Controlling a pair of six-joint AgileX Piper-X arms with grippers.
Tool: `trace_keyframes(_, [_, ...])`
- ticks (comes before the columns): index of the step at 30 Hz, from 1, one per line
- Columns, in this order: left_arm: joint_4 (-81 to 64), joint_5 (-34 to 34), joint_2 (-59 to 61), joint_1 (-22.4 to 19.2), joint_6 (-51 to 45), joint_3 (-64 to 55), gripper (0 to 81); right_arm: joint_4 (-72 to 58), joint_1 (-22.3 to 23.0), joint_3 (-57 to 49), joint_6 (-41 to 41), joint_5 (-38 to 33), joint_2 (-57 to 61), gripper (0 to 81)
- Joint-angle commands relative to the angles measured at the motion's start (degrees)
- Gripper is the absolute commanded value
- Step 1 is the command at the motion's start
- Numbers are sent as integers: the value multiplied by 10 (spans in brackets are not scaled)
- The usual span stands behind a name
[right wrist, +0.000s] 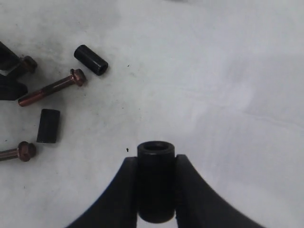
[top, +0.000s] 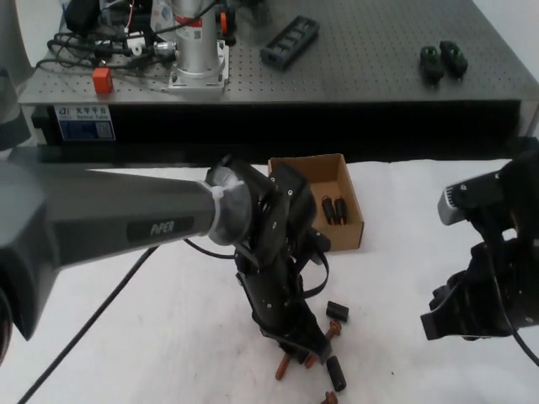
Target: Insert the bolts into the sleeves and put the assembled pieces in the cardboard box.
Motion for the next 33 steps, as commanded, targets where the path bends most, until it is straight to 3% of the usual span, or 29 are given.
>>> trace_keyframes(1, [-21, -5, 19, 0, -21, 0, 281, 14, -3, -1, 5, -6, -18, 32])
trace_keyframes(3, [-19, -5, 19, 0, -25, 0, 178, 21, -3, -1, 5, -6, -23, 32])
trace_keyframes(5, [-14, -5, 17, 0, -36, -3, 16, 23, -3, -1, 5, -6, -29, 32])
trace_keyframes(6, [-11, -5, 15, 0, -40, -7, 0, 23, -3, -1, 5, -6, -33, 32])
trace_keyframes(9, [-9, -5, -10, 0, -67, -23, 3, 18, -3, -1, 5, -13, -46, 32])
trace_keyframes(13, [-44, 24, -100, 19, -101, -18, 1, 16, -3, 7, 15, -116, -71, 32])
trace_keyframes(15, [-114, 57, -155, 37, -139, 16, 6, -6, 10, 26, 62, -183, -87, 32])
trace_keyframes(18, [-285, 153, -242, 66, -215, 101, 6, -84, 47, 75, 113, -265, -102, 32])
trace_keyframes(21, [-465, 259, -294, 80, -302, 191, 6, -251, 103, 122, 175, -314, -94, 32])
trace_keyframes(26, [-610, 283, -325, 80, -365, 266, 6, -457, 147, 141, 281, -299, -42, 32])
trace_keyframes(33, [-612, 289, -326, 80, -367, 275, 6, -574, 146, 139, 289, -252, 7, 32])
